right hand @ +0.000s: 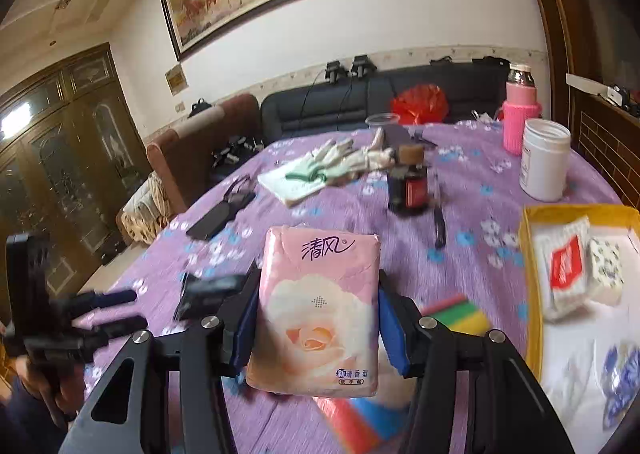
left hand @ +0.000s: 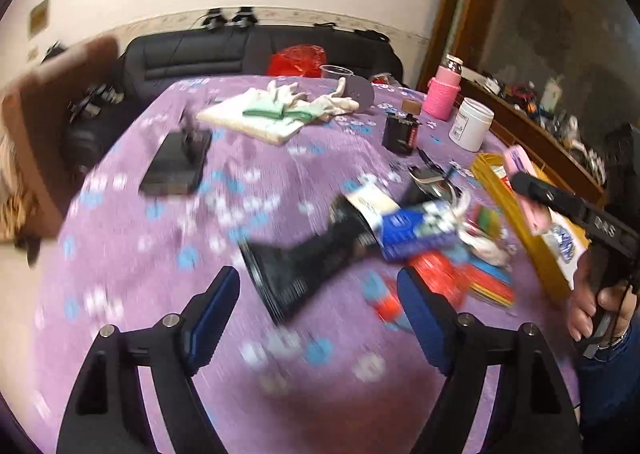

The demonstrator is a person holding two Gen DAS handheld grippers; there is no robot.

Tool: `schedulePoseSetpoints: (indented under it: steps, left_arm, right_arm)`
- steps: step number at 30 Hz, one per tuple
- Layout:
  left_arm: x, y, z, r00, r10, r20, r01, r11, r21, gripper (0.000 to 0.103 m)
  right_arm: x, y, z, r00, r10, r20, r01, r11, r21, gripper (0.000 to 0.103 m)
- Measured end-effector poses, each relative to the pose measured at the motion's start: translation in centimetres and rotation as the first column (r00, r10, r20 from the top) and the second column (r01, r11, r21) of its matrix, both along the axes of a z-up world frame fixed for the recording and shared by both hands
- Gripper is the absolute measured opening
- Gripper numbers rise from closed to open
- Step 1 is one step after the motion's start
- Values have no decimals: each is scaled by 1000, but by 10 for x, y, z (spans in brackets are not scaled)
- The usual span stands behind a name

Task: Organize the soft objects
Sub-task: 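Grasp the black snack packet with the left tool, then carry the pink pack and black packet to the tray and release both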

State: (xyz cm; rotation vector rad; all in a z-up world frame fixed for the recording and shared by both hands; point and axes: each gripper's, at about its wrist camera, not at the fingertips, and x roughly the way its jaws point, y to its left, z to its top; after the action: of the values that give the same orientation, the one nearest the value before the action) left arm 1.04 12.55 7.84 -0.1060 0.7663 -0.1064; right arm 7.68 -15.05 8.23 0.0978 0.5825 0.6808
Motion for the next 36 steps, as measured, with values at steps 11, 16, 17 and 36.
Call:
schedulePoseSetpoints:
  steps: [11,16,17,36]
  left_arm:
    - [70,-11,-36,960,-228,-164,241,968,66,80]
    - [58,-40,-52,965,-193,-181,229,951,207,60]
    - [58,-43,-54,967,-180,-183,218,951,220,53]
    - [13,-82,-24,988,149,46,-154,980,127,29]
  right_arm:
    - [9,-18,-19,993,93,-73,-85,991,106,57]
    - [10,-21,-19,993,84,-88,-74,991,111,57]
    - [9,-21,-19,992,86,-88,-76,991,111,57]
    - [4,-9,-22,998,37,-55,-38,999,-12,57]
